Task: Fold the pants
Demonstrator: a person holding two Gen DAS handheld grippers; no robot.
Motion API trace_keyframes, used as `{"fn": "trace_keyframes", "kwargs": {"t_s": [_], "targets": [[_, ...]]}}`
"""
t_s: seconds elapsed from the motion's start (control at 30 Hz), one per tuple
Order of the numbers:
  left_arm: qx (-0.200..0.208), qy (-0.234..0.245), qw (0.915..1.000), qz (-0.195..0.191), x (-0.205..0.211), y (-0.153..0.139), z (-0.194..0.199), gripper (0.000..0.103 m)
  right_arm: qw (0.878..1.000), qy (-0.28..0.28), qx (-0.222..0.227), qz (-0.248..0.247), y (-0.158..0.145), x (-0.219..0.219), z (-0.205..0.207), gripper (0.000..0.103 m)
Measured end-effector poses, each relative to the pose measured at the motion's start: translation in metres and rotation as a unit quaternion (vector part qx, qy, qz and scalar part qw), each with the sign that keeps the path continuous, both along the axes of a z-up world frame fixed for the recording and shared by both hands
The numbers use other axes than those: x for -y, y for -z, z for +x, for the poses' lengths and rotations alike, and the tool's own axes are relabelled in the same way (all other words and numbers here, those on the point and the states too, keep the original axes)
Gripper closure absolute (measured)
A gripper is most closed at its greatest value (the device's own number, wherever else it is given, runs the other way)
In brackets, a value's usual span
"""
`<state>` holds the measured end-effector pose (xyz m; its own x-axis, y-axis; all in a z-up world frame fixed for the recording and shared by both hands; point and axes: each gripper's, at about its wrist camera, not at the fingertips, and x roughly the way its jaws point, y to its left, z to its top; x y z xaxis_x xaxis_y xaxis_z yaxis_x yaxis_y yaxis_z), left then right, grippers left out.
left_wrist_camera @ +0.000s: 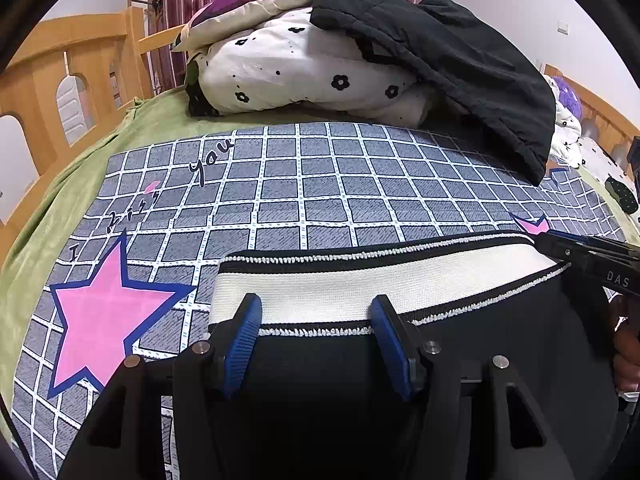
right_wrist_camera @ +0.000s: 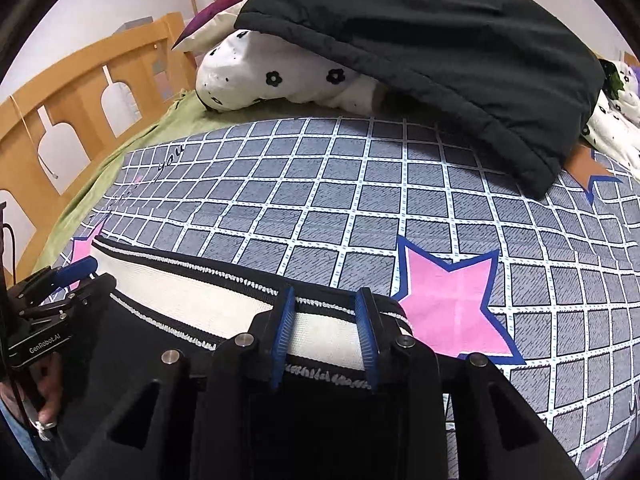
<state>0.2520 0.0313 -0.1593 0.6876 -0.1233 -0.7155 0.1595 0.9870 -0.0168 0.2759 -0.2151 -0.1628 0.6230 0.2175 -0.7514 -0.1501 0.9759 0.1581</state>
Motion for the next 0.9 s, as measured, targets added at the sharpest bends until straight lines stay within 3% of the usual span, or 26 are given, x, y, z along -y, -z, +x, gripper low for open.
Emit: {"fn": "trace_keyframes", "kwargs": {"t_s": [0.2,0.3,0.33,0.4,0.53,0.67,0.77,0.83,0.9], "targets": [[0.001,0.001,1.0,-0.002,-0.002,-0.005,-0.001,0.049,0.999,-0.019,0.022,-0.046,-0.013,-0.01,-0.006,0.072],[0.027,-0.005,0.9996,0.002,-0.009,-0.019,-0.004,0.048,0.996,-0.027,0.051,-0.072,-0.025,-0.016,-0.015,0.07],[0.013,-0.017,0.9997,0.011,-0.011,-0.015,0.001,0.048,0.995,-0.035,0.054,-0.074,-0.024,-0.019,-0.016,0.064],[-0.024,-0.022,0.9993,0.017,-0.014,-0.002,0.01,0.045,0.995,-0.043,0.03,-0.081,-0.013,-0.023,-0.01,0.063],[-0.059,-0.005,0.9978,-0.028,-0.028,-0.007,-0.005,0.045,0.999,-0.03,0.0,-0.041,-0.02,-0.009,-0.011,0.062],[-0.09,0.031,0.9953,-0.018,-0.023,-0.005,-0.045,0.045,0.999,-0.037,-0.014,-0.019,-0.031,-0.003,-0.06,0.062],[-0.085,0.053,0.9948,-0.017,-0.021,-0.001,-0.098,0.044,0.998,-0.055,-0.023,-0.011,-0.027,-0.002,-0.106,0.062],[-0.087,0.068,0.9933,-0.036,-0.022,0.005,-0.132,0.044,0.998,-0.06,-0.021,-0.013,-0.019,-0.002,-0.141,0.062],[-0.058,0.06,0.9964,-0.016,-0.02,0.008,-0.164,0.043,0.997,-0.062,-0.005,-0.037,-0.013,-0.002,-0.172,0.062]]}}
